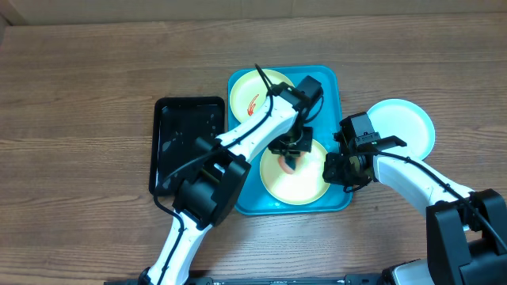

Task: Clean dirty plates on tray and stack at the side
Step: 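Scrub the remaining plate surface with the sponge in the left gripper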

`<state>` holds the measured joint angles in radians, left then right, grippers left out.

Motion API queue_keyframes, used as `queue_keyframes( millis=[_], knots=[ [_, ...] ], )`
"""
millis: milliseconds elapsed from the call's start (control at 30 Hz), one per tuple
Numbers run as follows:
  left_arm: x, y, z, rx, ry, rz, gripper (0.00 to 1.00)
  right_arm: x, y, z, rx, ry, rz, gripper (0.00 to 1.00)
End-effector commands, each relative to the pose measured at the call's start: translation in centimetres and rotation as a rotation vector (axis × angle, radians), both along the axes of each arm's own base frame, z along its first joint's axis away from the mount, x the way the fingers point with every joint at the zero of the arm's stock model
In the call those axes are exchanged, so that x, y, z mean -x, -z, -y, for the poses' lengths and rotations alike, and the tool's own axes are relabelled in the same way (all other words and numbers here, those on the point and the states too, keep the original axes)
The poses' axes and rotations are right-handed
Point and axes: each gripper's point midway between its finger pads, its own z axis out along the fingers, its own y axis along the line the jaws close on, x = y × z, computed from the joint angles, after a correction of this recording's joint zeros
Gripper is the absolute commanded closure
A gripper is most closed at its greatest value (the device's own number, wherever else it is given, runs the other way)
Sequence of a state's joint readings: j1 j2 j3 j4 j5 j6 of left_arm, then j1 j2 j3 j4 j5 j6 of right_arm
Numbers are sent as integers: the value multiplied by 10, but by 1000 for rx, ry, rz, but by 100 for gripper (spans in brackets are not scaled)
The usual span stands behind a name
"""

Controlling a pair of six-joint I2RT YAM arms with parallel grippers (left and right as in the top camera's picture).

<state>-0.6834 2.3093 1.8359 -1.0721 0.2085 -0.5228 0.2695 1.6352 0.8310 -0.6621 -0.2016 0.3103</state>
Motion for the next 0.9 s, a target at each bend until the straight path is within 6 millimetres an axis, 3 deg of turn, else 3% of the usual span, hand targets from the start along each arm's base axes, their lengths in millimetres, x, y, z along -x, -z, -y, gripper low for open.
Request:
queue_keyframes(
  millis=[0,133,233,400,600,767,867],
  knots=[
    [60,17,40,134,124,-186,96,5,8,7,47,-21,-9,96],
    [78,15,28,81,129,-256,96,5,8,7,48,-21,-11,96],
    [79,14,14,35,111,-279,96,6,8,7,48,-21,-13,96],
    [67,19,-28,-154,71,-242,96,6,8,7,48,-21,-13,96],
    [34,19,-75,-379,-34,-93,96,6,8,7,48,-21,-12,96],
    [14,11,-81,-431,-90,-3,96,6,8,7,48,-21,-12,96],
    [3,1,-73,-405,-116,34,96,6,8,7,48,-21,-12,96]
  ],
)
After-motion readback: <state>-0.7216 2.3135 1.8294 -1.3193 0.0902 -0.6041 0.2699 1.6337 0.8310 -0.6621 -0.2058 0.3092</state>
